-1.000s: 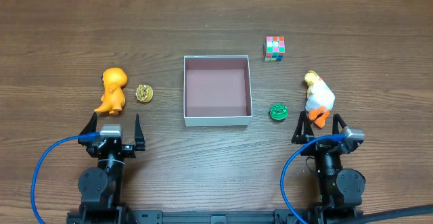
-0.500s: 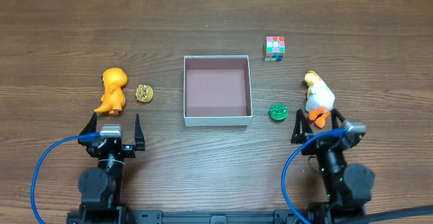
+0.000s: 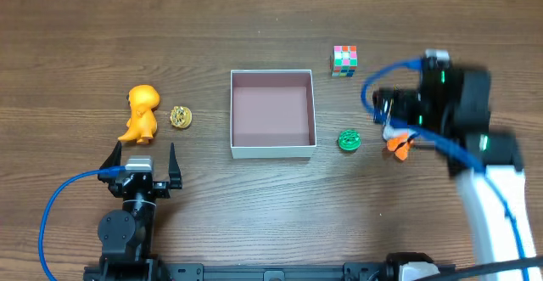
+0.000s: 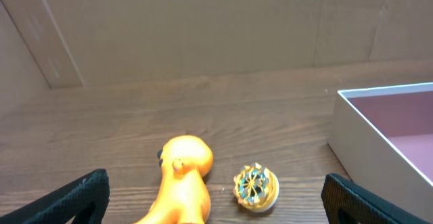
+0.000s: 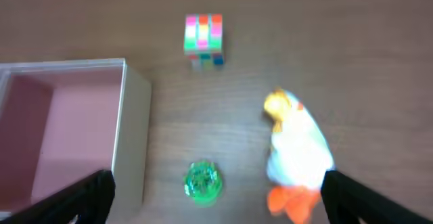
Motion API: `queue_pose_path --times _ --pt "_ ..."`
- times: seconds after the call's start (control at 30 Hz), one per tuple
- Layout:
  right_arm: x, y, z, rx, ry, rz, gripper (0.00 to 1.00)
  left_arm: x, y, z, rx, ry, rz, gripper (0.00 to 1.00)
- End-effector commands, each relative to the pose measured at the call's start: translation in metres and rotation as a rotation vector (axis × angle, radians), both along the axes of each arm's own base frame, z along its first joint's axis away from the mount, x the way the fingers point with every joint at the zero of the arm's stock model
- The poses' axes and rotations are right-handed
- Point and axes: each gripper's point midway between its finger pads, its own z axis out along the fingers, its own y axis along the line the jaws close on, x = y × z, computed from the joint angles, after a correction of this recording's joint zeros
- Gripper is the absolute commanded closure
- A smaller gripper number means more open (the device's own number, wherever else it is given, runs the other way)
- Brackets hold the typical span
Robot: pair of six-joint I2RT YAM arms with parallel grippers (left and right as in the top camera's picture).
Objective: Pack container
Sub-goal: 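Lift the right gripper and move it toward the Rubik's cube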
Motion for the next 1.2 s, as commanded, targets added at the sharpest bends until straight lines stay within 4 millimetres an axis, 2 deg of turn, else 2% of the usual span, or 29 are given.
queue_pose_path --times 0.0,0.13,0.23,0.33,0.4,0.5,0.57,0.67,0.87,0.93,1.03,1.17 --pt "0.027 0.002 0.028 -0.041 0.013 0.050 0.00 0.000 -0.001 -0.001 -0.010 0.000 -0.008 0.00" --pt "0.049 0.005 0.026 -0.030 0.037 0.060 0.00 0.000 -0.001 -0.001 -0.010 0.000 -0.008 0.00" --pt "0.061 0.016 0.008 -0.014 0.065 0.149 0.00 0.000 -0.001 -0.001 -0.010 -0.001 -0.008 0.00" --pt "0.056 0.017 -0.014 0.000 0.160 0.141 0.00 0.000 -0.001 -0.001 -0.010 -0.001 -0.008 0.00" --pt "0.049 0.020 -0.020 0.045 0.207 0.104 0.00 0.000 -0.001 -0.001 -0.010 -0.001 -0.008 0.00" --pt "0.043 0.031 -0.020 0.125 0.236 0.110 0.00 0.000 -0.001 -0.001 -0.010 -0.001 -0.008 0.00" --pt "0.043 0.029 -0.021 0.112 0.235 0.110 0.00 0.000 -0.001 -0.001 -0.010 0.000 -0.008 0.00" --pt "0.058 0.031 -0.014 0.119 0.171 0.112 0.00 0.000 -0.001 -0.001 -0.010 -0.001 -0.008 0.00" --pt "0.085 0.051 -0.004 0.122 0.062 0.137 0.00 0.000 -0.001 -0.001 -0.010 -0.001 -0.008 0.00" --pt "0.094 0.045 -0.008 0.069 0.046 0.089 0.00 0.000 -0.001 -0.001 -0.010 -0.001 -0.008 0.00" --pt "0.109 0.029 -0.028 -0.039 0.059 0.017 0.00 0.000 -0.001 -0.001 -0.010 -0.001 -0.008 0.00" --pt "0.116 0.028 -0.063 -0.063 0.135 0.023 0.00 0.000 -0.001 -0.001 -0.010 0.000 -0.008 0.00"
